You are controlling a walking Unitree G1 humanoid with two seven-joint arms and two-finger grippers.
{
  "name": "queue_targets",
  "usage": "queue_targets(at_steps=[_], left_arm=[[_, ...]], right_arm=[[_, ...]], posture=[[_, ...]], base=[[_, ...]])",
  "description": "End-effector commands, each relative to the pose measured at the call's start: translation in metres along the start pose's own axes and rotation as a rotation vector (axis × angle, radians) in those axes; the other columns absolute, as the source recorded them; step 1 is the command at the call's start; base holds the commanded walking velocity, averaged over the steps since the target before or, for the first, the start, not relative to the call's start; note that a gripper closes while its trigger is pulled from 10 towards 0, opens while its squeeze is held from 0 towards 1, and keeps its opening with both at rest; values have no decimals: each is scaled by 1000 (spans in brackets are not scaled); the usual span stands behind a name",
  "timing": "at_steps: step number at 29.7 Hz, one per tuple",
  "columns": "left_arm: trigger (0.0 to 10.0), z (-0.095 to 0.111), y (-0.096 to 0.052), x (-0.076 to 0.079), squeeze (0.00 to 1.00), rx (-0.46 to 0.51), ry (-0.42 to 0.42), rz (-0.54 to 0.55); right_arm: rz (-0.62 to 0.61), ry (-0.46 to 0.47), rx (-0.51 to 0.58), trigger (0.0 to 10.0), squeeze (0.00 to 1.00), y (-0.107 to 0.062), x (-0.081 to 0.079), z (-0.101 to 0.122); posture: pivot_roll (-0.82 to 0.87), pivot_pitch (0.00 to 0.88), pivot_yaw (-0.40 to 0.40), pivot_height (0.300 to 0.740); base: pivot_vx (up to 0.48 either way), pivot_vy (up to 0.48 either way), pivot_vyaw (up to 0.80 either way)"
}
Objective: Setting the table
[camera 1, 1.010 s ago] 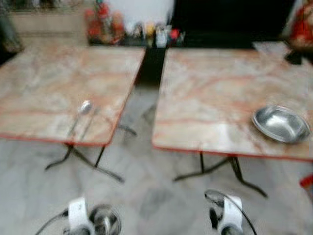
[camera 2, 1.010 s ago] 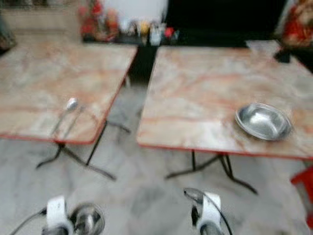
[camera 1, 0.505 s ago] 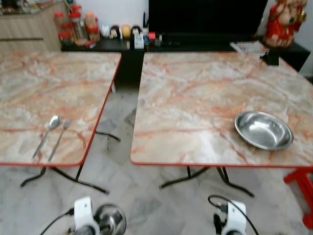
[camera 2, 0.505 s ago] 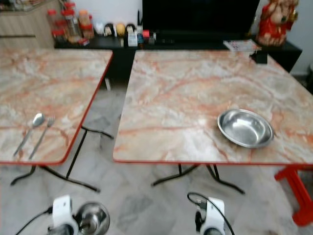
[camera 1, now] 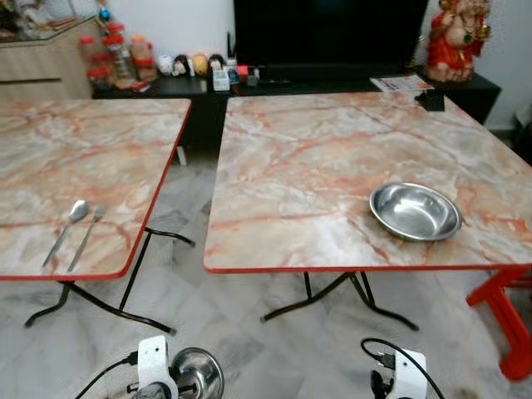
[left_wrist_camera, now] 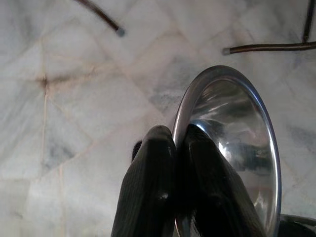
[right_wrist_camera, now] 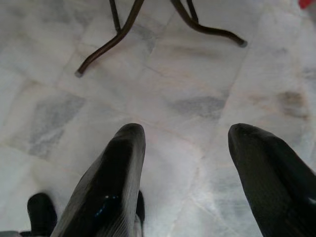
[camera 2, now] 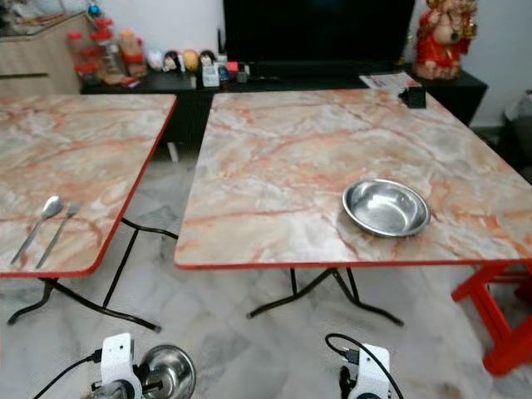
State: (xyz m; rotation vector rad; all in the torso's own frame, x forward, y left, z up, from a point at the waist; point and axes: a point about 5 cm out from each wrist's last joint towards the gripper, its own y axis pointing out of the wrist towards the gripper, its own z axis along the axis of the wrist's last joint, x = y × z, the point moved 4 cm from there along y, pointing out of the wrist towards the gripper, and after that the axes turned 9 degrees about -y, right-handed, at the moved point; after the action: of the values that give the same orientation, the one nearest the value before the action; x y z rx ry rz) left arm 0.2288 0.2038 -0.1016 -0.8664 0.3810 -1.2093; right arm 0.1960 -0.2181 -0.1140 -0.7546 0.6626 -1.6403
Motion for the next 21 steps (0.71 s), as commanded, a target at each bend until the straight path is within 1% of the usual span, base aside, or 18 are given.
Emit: queue_targets(at_steps=[1, 2, 9, 17, 21], left_arm=[[10000, 1, 0, -2, 0, -4, 3, 7], [10000, 0, 0, -2, 0, -5, 3, 7], [10000, -2, 0, -2, 0, -8, -2, 8], [10000, -3, -1, -3, 0, -9, -5, 10], [10000, -3, -1, -2, 0, -6, -7, 9]], right_arm=[[6, -18, -3, 10000, 0, 1, -3, 2], [13, -34, -9, 10000, 0, 0, -4, 0], [13, 7, -7, 10000, 0, 0, -3, -2], [7, 0, -4, 10000, 0, 0, -1, -1], [7, -10, -2, 10000, 0, 0, 0, 0]], posture=[[-47, 0, -13, 740], [-47, 0, -14, 740], [-49, 0, -17, 740], [-51, 0, -20, 740], [-52, 0, -24, 740]], base=[[0, -345, 587], [0, -341, 0], [0, -344, 0], [0, -342, 0], [244, -338, 0]])
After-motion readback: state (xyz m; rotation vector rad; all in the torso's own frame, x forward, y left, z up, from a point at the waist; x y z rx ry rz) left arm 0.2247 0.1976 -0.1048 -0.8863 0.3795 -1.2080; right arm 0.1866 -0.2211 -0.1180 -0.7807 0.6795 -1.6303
